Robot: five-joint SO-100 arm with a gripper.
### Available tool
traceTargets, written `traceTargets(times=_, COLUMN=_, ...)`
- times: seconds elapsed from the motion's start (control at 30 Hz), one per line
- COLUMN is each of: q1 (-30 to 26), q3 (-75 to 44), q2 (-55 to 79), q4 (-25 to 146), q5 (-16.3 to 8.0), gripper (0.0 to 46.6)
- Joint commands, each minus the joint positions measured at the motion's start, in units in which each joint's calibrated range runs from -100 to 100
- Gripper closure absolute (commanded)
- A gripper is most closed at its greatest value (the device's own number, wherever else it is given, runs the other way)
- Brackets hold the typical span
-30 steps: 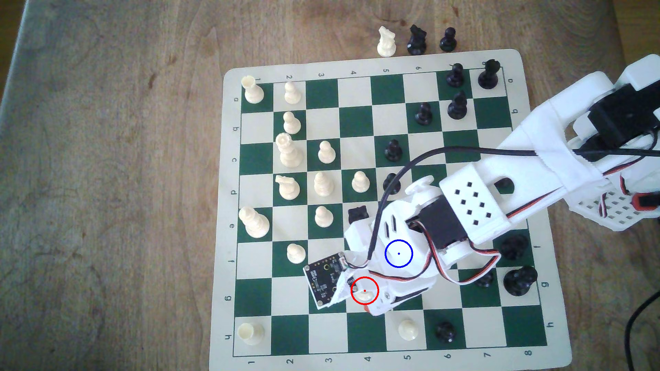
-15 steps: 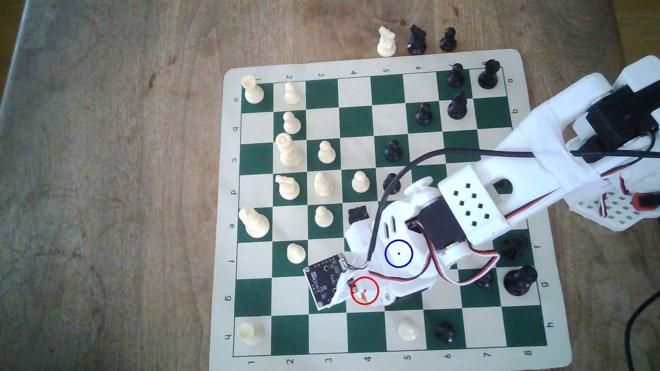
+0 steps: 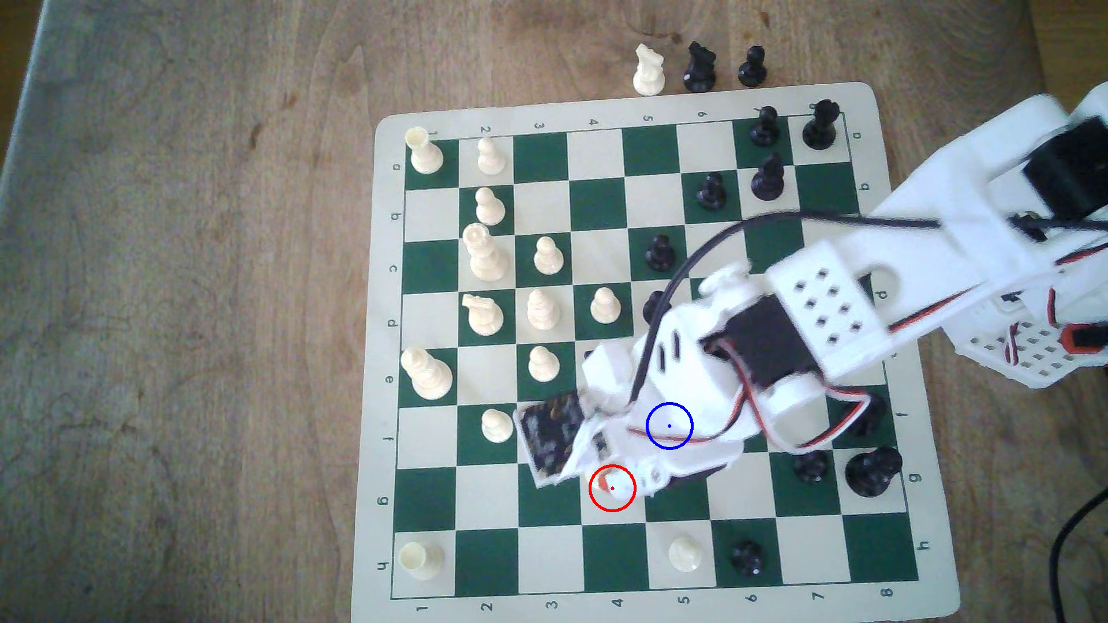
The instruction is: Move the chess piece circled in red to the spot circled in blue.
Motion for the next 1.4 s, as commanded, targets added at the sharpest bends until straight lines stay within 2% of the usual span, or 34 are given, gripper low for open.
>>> traceTargets(times=0.0, q1=1.23, q3=7.20, q2=-12.45, q4=-0.53, q5=-0.24, gripper=46.4)
traceTargets(times=0.17, q1=2.48, q3=16.18, q2=-18.90, q4=-1.68, q5=-0.29, gripper=46.4)
traceTargets(times=0.4, q1=2.79, q3=22.07, q2=-20.68, q4=-3.97, q5=-0.44, gripper=46.4)
traceTargets(times=1.37, q1=3.03, q3=23.52, q2=-11.34, q4=-8.48, q5=-0.05, gripper=46.4)
